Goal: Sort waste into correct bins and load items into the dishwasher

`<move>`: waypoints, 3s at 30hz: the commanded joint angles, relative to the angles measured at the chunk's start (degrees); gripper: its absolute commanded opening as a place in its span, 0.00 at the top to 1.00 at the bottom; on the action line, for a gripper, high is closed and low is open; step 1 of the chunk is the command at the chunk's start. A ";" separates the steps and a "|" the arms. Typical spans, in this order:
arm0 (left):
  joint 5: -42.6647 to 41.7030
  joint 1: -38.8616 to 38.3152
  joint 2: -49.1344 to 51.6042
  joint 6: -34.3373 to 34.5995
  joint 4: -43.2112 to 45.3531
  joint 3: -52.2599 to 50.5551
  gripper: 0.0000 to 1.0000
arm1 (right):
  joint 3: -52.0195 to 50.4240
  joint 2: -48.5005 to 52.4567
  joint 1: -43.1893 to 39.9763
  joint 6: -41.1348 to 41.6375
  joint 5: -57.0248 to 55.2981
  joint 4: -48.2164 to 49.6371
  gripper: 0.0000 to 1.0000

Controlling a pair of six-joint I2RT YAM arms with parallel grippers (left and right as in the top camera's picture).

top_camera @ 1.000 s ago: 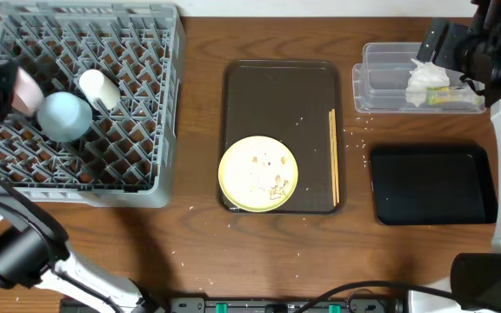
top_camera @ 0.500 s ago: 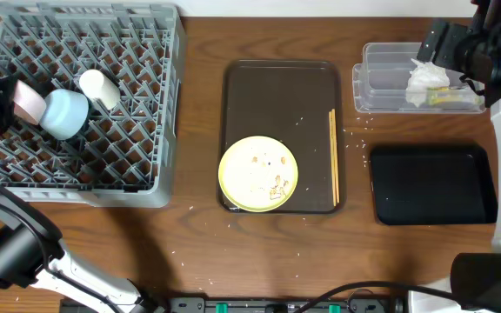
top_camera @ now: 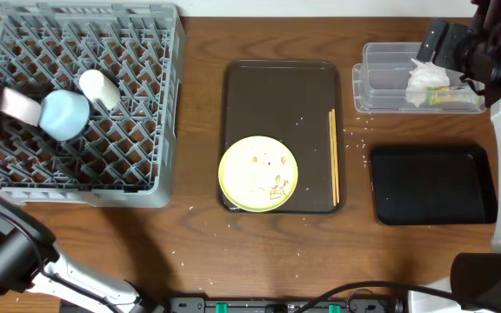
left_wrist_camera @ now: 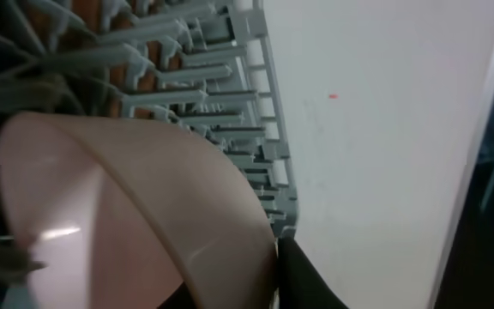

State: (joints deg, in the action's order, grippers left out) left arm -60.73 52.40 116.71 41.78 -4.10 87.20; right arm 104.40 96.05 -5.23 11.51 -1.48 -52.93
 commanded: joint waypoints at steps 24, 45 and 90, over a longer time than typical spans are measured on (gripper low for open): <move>-2.05 4.59 -5.75 -0.55 0.04 0.13 0.39 | 0.15 -0.04 -0.48 -0.42 -0.20 -0.11 0.01; 4.37 2.84 -7.74 -11.21 -8.11 0.13 0.92 | 0.15 -0.04 -0.48 -0.42 -0.20 -0.11 0.01; 28.48 -4.46 -10.67 -32.89 -16.87 0.13 0.92 | 0.15 -0.04 -0.48 -0.42 -0.20 -0.11 0.01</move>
State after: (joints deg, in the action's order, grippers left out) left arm -25.52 47.55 110.67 8.16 -20.86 87.11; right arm 104.40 96.05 -5.23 11.51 -1.48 -52.93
